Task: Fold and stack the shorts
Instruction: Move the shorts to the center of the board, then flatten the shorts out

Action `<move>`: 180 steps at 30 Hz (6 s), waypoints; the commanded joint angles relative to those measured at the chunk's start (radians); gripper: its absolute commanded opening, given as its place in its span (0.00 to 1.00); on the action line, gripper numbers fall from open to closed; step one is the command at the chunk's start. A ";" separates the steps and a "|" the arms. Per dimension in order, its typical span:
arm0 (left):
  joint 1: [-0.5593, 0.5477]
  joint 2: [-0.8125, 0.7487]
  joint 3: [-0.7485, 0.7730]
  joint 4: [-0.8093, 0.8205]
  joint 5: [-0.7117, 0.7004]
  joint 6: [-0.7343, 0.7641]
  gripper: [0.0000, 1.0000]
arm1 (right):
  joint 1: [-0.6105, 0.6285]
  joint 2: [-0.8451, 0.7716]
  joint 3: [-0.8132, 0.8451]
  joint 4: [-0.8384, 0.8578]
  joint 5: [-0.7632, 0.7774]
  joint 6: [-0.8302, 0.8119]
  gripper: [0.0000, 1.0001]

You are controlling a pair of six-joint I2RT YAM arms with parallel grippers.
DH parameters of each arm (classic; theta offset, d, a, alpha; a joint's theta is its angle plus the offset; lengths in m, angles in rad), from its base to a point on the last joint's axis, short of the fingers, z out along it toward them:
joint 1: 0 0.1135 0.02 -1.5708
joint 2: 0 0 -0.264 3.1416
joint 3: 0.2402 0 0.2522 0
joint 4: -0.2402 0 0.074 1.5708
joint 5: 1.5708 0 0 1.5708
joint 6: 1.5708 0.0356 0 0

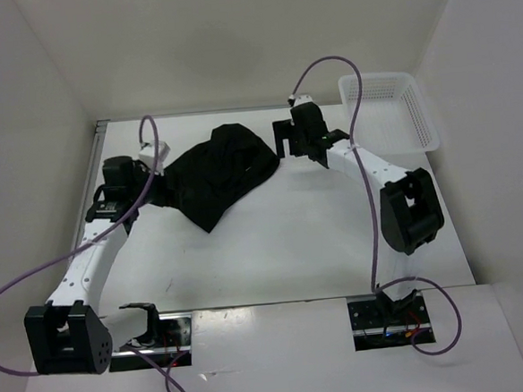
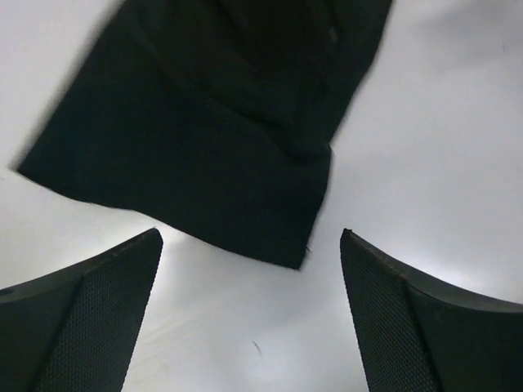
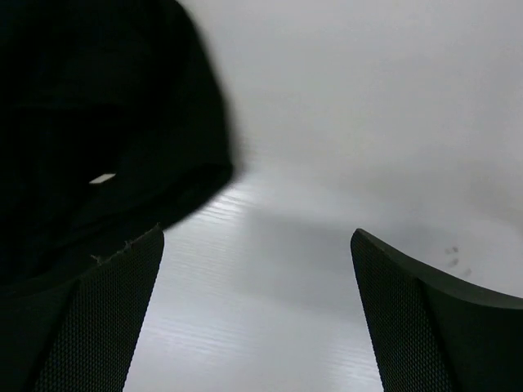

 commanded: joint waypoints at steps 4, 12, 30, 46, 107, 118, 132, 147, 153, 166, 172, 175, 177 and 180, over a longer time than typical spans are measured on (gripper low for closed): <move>-0.208 0.063 -0.103 -0.136 -0.059 0.003 0.94 | 0.121 -0.057 -0.004 0.152 -0.237 -0.272 0.95; -0.356 0.232 -0.206 0.161 -0.305 0.003 1.00 | 0.161 0.112 0.174 0.183 -0.272 -0.320 0.95; -0.356 0.350 -0.241 0.324 -0.270 0.003 0.25 | 0.170 0.239 0.310 0.192 -0.252 -0.283 0.96; -0.190 0.174 -0.100 -0.098 -0.140 0.003 0.00 | 0.285 0.360 0.445 0.122 -0.306 -0.475 0.96; 0.277 -0.144 0.402 0.126 -0.396 0.003 0.00 | 0.092 -0.546 0.169 0.040 -0.033 -0.935 0.00; 0.365 -0.220 0.668 0.089 -0.363 0.003 0.00 | 0.092 -0.669 0.384 -0.106 -0.163 -0.949 0.00; 0.408 -0.024 0.743 -0.018 -0.140 0.003 0.00 | 0.028 -0.649 0.240 -0.050 -0.255 -0.762 0.00; 0.115 0.543 0.690 -0.131 -0.078 0.003 0.00 | -0.119 -0.059 0.226 0.094 -0.545 -0.521 0.00; -0.103 0.850 0.881 -0.282 -0.069 0.003 0.42 | -0.129 0.109 0.318 0.056 -0.508 -0.475 0.00; -0.242 1.132 0.946 -0.247 -0.119 0.003 0.70 | -0.138 0.135 0.270 0.066 -0.465 -0.518 0.00; -0.273 1.160 0.863 -0.115 -0.276 0.003 0.70 | -0.138 0.124 0.270 0.066 -0.445 -0.529 0.00; -0.273 1.160 0.834 -0.095 -0.276 0.003 0.65 | -0.138 0.115 0.270 0.066 -0.445 -0.529 0.00; -0.282 1.160 0.825 -0.105 -0.235 0.003 0.47 | -0.138 0.115 0.270 0.066 -0.436 -0.529 0.00; -0.292 1.160 0.825 -0.145 -0.155 0.003 0.21 | -0.138 0.106 0.270 0.066 -0.418 -0.529 0.00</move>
